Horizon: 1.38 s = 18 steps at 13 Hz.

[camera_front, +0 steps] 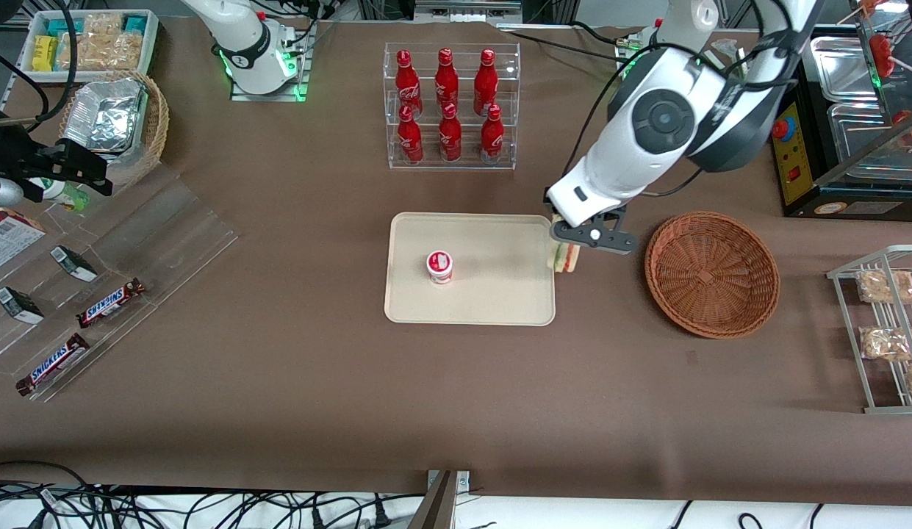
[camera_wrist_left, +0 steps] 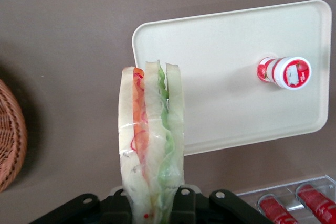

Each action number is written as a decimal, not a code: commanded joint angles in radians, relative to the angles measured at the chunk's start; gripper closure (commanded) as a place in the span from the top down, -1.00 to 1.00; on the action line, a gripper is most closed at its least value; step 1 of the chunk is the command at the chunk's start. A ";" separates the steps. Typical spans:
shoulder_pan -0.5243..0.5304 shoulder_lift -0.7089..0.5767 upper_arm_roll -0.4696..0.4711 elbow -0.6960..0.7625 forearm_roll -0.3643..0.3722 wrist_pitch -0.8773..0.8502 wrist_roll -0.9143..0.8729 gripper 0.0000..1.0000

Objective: Place sandwich from basket to tray
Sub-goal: 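Lower the sandwich onto the cream tray beside the red cup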

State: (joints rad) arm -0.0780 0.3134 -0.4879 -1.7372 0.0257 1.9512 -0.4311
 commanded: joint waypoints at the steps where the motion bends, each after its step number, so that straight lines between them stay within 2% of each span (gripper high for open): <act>1: -0.045 0.073 -0.002 0.021 0.078 0.057 -0.109 -1.00; 4: -0.074 0.128 0.000 0.021 0.115 0.116 -0.133 -1.00; 9: -0.127 0.245 0.002 0.022 0.278 0.201 -0.282 -1.00; 18: -0.152 0.355 0.005 0.024 0.362 0.248 -0.313 -1.00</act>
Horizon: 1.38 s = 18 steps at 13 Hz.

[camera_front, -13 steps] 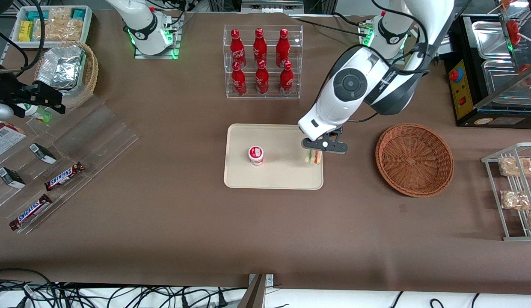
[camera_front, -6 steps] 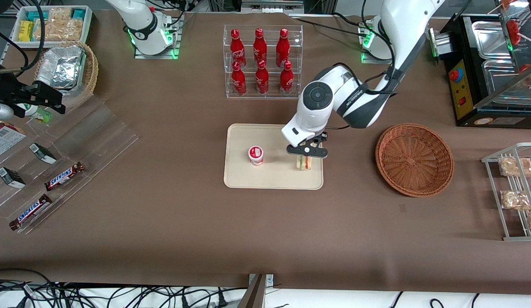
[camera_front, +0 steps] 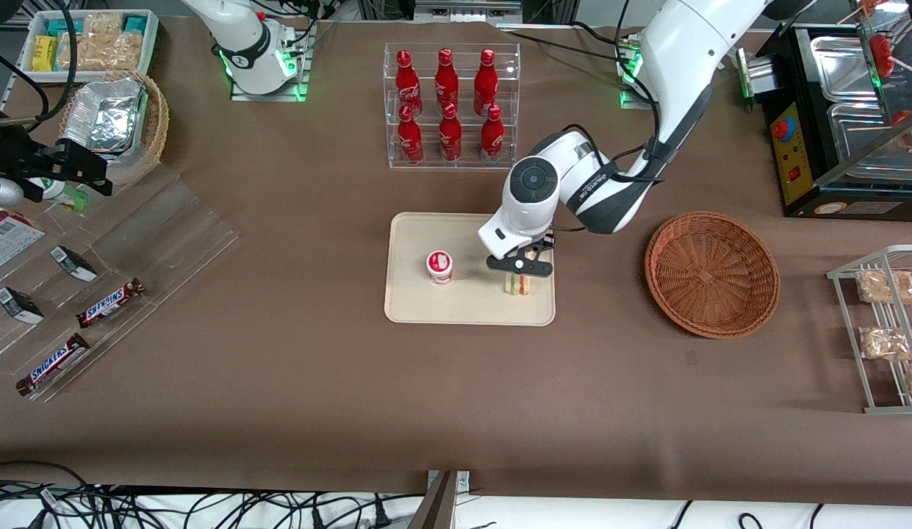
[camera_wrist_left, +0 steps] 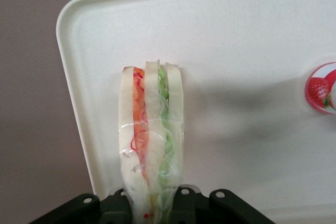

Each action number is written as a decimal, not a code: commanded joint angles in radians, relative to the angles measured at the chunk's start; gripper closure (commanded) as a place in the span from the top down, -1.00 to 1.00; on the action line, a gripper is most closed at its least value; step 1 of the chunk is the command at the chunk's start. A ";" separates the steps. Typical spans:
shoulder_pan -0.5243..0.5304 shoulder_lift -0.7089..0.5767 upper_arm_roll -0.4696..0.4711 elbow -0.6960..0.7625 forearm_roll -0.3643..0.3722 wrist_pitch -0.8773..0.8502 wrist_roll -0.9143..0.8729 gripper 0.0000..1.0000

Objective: Place sandwich from basket to tray
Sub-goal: 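Lower the sandwich onto the cream tray beside the red cup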

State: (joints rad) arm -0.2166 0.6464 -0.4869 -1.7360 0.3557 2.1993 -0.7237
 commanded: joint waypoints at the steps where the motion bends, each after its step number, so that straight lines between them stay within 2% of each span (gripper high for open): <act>1: -0.018 0.025 0.005 0.023 0.032 0.000 -0.020 -1.00; 2: -0.018 0.027 0.005 0.023 0.032 0.000 -0.020 -1.00; 4: -0.018 0.030 0.005 0.023 0.031 0.000 -0.022 -0.82; 5: -0.018 0.035 0.005 0.024 0.031 0.000 -0.034 -0.49; 6: -0.020 0.036 0.005 0.024 0.032 0.000 -0.066 0.02; 7: -0.020 0.039 0.007 0.024 0.039 0.000 -0.072 0.62; 8: -0.018 0.039 0.007 0.024 0.057 0.000 -0.079 1.00; 13: 0.019 0.012 0.005 0.068 0.057 -0.015 -0.112 1.00; 16: 0.072 -0.074 0.001 0.072 0.054 -0.084 -0.109 1.00; 18: 0.120 -0.138 -0.001 0.072 0.020 -0.107 -0.111 1.00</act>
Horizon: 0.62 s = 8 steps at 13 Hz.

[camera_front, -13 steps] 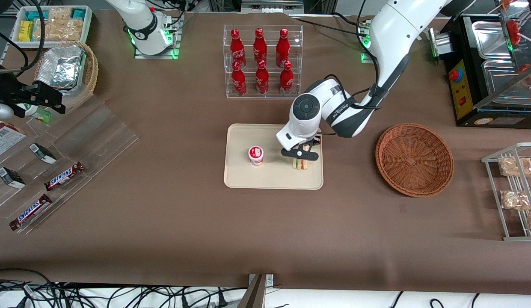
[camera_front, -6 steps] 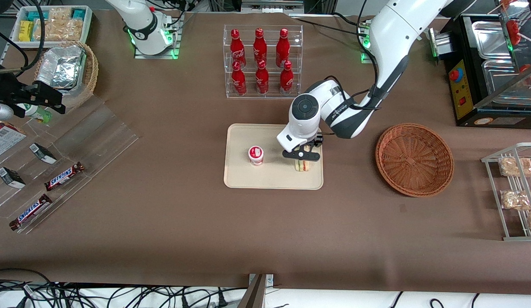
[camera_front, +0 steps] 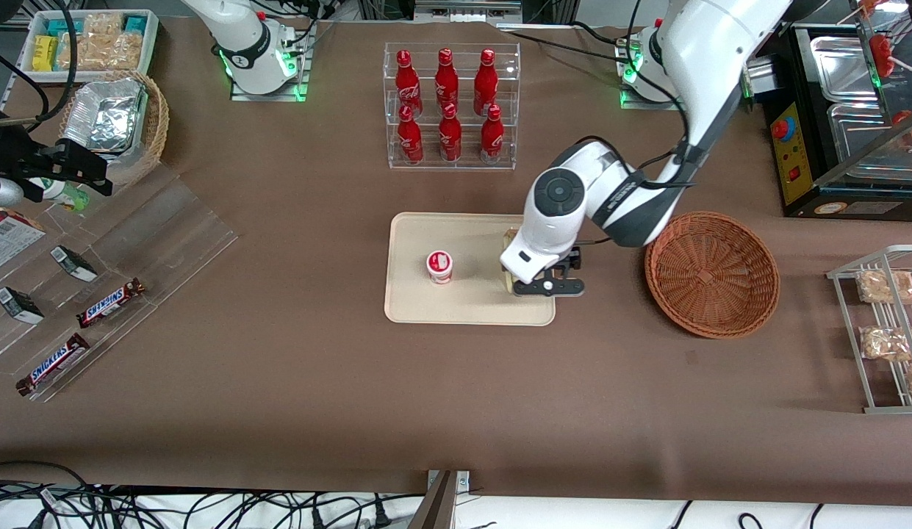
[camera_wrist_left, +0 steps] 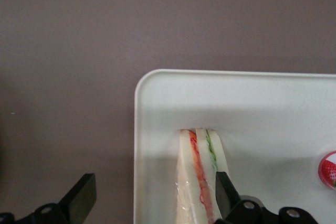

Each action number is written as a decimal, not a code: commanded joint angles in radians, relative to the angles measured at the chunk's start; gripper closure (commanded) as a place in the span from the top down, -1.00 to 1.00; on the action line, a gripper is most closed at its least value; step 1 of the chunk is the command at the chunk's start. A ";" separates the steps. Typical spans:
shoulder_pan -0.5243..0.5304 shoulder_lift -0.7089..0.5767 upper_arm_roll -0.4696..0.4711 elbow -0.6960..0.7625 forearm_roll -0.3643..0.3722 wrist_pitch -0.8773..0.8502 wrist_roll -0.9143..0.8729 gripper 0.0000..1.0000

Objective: Place sandwich from basket to tray
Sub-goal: 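Open the left gripper to release the sandwich and lift away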

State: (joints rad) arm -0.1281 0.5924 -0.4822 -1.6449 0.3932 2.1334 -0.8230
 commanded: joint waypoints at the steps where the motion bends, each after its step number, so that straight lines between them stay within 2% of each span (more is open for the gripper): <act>1: 0.045 -0.115 -0.004 -0.019 -0.048 -0.053 -0.019 1.00; 4: 0.100 -0.203 -0.004 0.003 -0.057 -0.150 -0.030 1.00; 8: 0.146 -0.218 -0.007 0.151 -0.108 -0.352 0.010 1.00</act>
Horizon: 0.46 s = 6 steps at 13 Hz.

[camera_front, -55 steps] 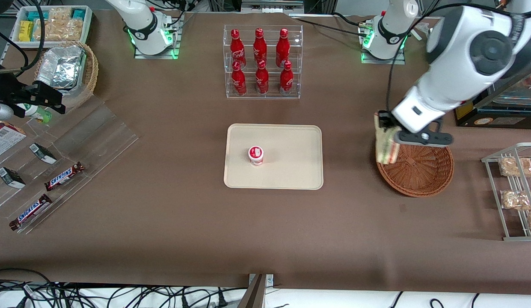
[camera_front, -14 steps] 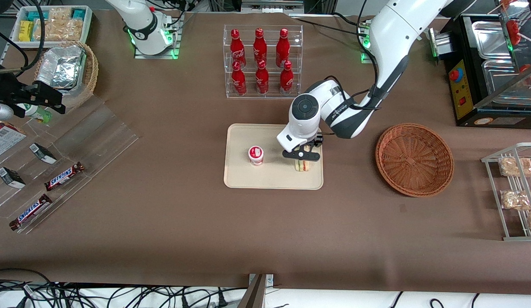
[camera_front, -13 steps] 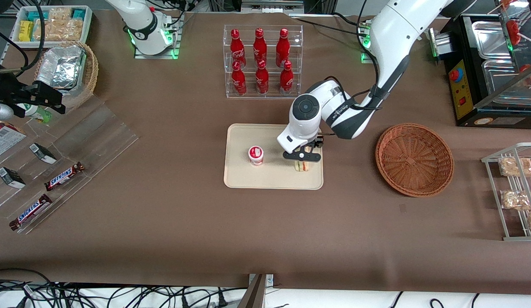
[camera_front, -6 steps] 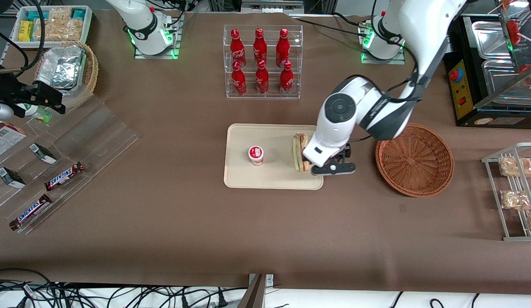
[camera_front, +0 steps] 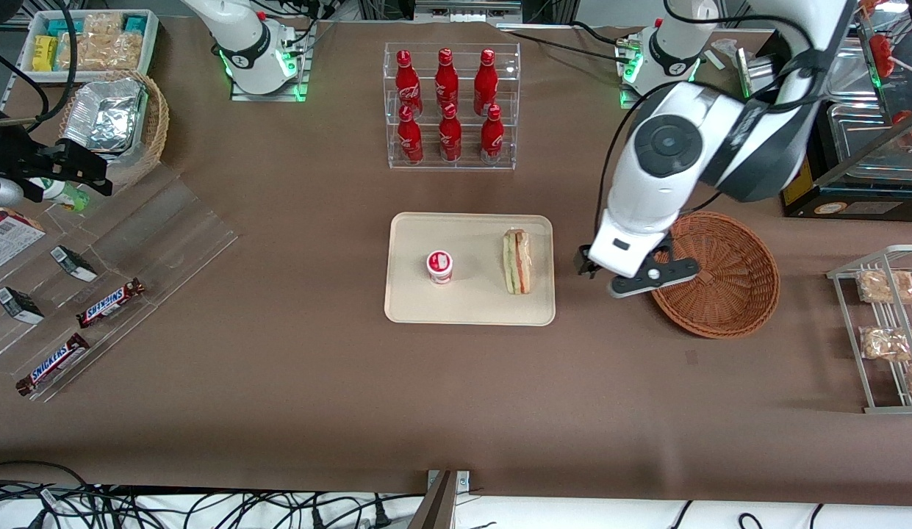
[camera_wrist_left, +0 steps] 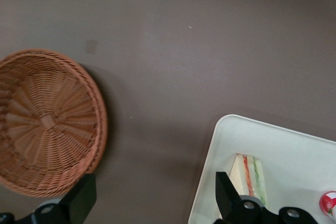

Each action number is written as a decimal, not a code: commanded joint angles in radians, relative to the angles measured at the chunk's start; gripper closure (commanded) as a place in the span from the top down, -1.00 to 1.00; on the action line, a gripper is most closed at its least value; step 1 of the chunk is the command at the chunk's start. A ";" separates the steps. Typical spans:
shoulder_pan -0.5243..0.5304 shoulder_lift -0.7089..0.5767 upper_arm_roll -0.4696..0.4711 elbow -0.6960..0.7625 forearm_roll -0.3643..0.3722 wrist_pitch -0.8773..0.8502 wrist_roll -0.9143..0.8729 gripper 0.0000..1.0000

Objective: Place sandwich from basket to tray
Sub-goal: 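Open the left gripper to release the sandwich and lift away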

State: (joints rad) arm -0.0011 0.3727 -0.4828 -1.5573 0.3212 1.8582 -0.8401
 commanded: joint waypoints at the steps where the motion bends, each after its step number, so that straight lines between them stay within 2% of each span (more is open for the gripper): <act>1: 0.036 -0.005 -0.006 0.077 -0.051 -0.114 0.065 1.00; 4: 0.093 -0.047 -0.005 0.077 -0.103 -0.149 0.165 1.00; 6: 0.095 -0.084 0.025 0.069 -0.145 -0.155 0.215 1.00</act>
State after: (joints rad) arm 0.0881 0.3349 -0.4786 -1.4810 0.2239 1.7283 -0.6900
